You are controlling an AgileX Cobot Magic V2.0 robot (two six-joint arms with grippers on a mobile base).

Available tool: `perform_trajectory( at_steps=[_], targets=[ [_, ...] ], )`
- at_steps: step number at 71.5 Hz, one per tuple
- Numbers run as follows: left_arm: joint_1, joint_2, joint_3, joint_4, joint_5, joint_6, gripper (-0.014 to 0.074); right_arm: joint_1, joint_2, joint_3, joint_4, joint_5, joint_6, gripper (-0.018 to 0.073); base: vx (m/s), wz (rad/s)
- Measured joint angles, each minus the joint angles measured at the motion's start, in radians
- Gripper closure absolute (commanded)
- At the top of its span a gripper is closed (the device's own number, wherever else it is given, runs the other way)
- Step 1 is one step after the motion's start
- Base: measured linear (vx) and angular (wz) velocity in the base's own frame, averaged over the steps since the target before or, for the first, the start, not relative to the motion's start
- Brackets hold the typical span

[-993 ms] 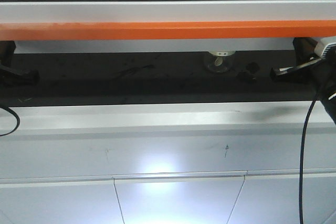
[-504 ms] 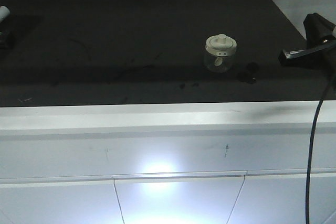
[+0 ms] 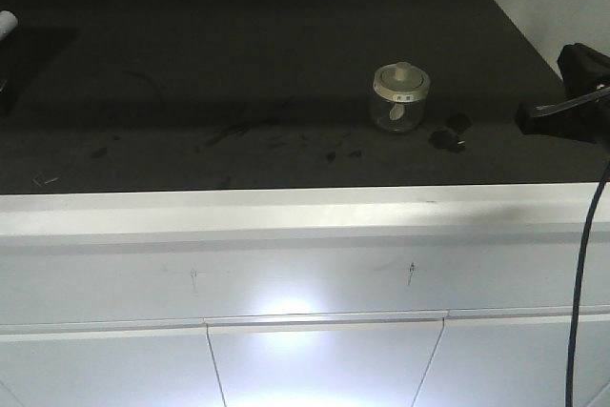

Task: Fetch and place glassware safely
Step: 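Lift the sash upward with both grippers to open the hood, then reach the right gripper toward the glass jar with white lid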

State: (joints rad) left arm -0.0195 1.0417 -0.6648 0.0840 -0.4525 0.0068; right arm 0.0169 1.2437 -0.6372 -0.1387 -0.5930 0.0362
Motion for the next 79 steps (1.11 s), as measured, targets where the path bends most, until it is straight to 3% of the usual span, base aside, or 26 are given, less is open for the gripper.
perform_trajectory(
  at_steps=[11, 38, 53, 64, 79],
  targets=[
    [0.0, -0.076, 0.054, 0.0, 0.028, -0.031, 0.0603, 0.0, -0.046, 0.0, -0.056, 0.065, 0.083, 0.0563, 0.0, 0.0],
    [0.0, -0.29, 0.156, 0.0, 0.225, -0.04, 0.0603, 0.0, -0.082, 0.001, -0.439, 0.09, 0.434, 0.0563, 0.0, 0.0],
    [0.0, -0.411, 0.22, 0.0, 0.342, -0.04, 0.0603, 0.0, -0.082, 0.001, -0.633, 0.09, 0.58, 0.0563, 0.0, 0.0],
    [0.0, -0.456, 0.269, 0.0, 0.409, -0.04, 0.0603, 0.0, -0.082, 0.001, -0.676, 0.088, 0.613, 0.0563, 0.0, 0.0],
    [0.0, -0.462, 0.282, 0.0, 0.417, -0.04, 0.0603, 0.0, -0.082, 0.001, -0.684, 0.088, 0.618, 0.0561, 0.0, 0.0]
  ],
)
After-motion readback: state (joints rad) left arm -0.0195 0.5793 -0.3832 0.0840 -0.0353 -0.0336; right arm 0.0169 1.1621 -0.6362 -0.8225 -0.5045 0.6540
